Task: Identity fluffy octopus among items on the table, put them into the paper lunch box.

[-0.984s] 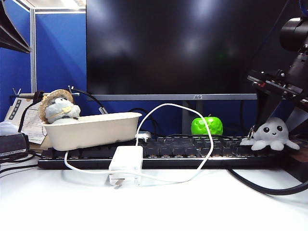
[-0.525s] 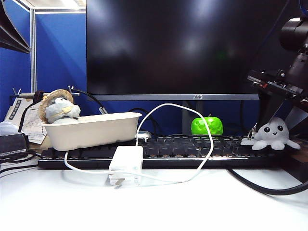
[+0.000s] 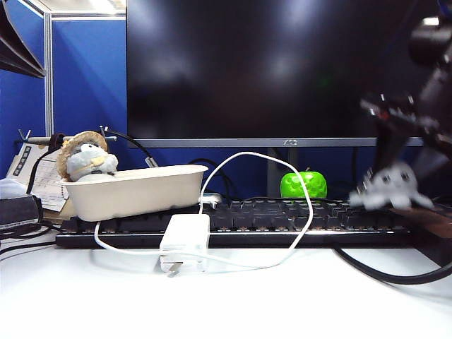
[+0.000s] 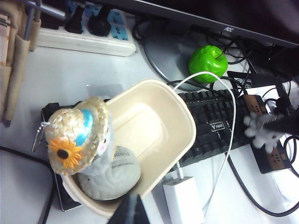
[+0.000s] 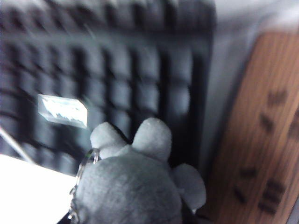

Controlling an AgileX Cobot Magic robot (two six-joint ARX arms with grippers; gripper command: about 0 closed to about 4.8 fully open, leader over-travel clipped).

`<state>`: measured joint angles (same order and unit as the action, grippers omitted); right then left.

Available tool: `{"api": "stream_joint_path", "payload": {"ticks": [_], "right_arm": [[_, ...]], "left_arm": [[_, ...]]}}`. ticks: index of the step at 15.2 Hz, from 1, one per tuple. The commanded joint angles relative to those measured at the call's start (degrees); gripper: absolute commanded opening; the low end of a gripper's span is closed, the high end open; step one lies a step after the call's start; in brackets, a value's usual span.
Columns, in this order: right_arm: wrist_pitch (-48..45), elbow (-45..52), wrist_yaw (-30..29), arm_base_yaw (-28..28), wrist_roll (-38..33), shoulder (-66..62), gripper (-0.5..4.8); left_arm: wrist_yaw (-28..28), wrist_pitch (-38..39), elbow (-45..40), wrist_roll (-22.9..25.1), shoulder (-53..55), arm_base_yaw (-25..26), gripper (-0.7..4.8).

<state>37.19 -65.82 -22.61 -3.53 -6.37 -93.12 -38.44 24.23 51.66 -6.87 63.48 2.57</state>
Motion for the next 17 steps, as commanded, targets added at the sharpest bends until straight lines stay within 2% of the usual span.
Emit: {"api": "stream_joint_path", "payload": {"ticks": [1,6,8,14,17], "right_arm": [[0.81,-3.76,-1.95,-0.04,0.09,0.28,2.19],[1.7,-4.48,-1.99,-0.04,0.11,0.26,2.19],[1.77,-4.48,-2.49,-0.04,0.11,0.26,2.19],[1.31,-4.48,-12.2,-0.09,-1.42,0.28,2.19],[1.55,-5.14,-13.49,-0.15,-1.49,0.31,2.19]], "left_arm": [[-5.25,-0.72,0.31,0.46,-0.2,0.04,-0.03],[-25.07,-0.72,0.31,0.48,-0.2,0.04,-0.03],[-30.16,-0.74,0.31,0.48,-0.2,0.04,-0.03],[-31.26,-0.74,0.31,0.48,-0.2,0.04,-0.03],[-31.23,-0.72,0.31,0.48,-0.2,0.04,-0.03]]}}
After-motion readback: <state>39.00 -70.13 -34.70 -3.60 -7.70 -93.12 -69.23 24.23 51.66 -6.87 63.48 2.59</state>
